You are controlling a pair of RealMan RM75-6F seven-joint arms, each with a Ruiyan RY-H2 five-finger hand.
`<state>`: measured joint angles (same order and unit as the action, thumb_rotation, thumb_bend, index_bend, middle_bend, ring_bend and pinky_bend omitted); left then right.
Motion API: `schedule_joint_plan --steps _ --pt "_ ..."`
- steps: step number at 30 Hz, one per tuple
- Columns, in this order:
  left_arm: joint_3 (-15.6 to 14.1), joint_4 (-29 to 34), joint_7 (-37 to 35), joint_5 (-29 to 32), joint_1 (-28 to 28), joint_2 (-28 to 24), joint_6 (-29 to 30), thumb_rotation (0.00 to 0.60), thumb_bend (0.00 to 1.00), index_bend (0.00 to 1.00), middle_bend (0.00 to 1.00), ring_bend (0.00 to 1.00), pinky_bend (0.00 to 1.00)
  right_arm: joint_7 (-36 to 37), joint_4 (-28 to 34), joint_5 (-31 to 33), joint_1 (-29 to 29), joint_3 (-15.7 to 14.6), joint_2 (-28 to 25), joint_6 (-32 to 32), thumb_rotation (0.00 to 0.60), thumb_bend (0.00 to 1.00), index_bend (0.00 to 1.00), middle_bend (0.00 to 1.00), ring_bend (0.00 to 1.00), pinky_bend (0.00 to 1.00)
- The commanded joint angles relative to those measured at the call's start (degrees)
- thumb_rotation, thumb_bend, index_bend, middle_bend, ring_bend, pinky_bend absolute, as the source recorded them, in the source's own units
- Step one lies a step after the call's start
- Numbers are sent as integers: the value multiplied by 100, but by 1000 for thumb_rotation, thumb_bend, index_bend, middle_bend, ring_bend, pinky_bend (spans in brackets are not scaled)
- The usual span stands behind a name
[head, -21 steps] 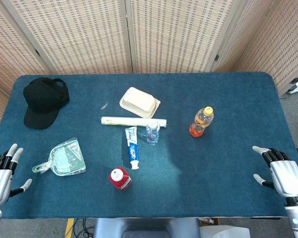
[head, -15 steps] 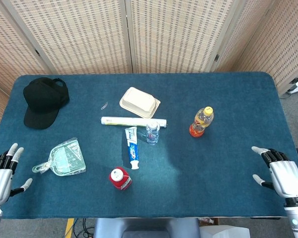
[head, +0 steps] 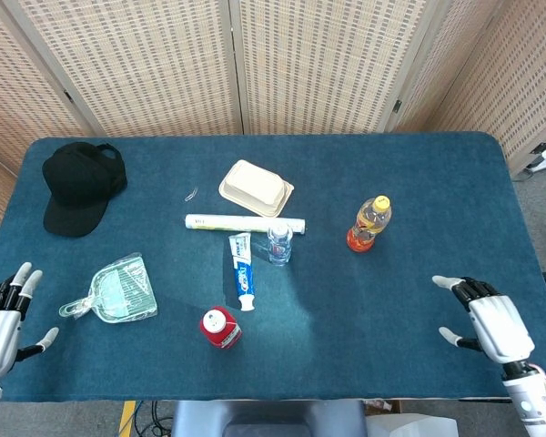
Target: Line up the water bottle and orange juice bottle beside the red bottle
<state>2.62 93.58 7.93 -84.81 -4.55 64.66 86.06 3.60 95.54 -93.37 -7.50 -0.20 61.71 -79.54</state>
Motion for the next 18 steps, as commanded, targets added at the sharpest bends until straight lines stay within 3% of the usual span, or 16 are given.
schedule_joint_plan --steps 1,8,18 --pt "-8 4 -4 -7 2 9 -2 600 184 81 0 57 87 92 19 -112 -165 -52 58 210 600 145 238 305 228 315" --pt "-21 10 7 -9 15 15 1 600 183 81 0 57 87 496 58 -192 -597 -42 260 756 600 142 181 272 227 315" --pt "-48 60 101 -64 13 31 7 600 183 81 0 57 86 1277 114 31 -1310 153 432 1617 600 126 37 168 135 314"
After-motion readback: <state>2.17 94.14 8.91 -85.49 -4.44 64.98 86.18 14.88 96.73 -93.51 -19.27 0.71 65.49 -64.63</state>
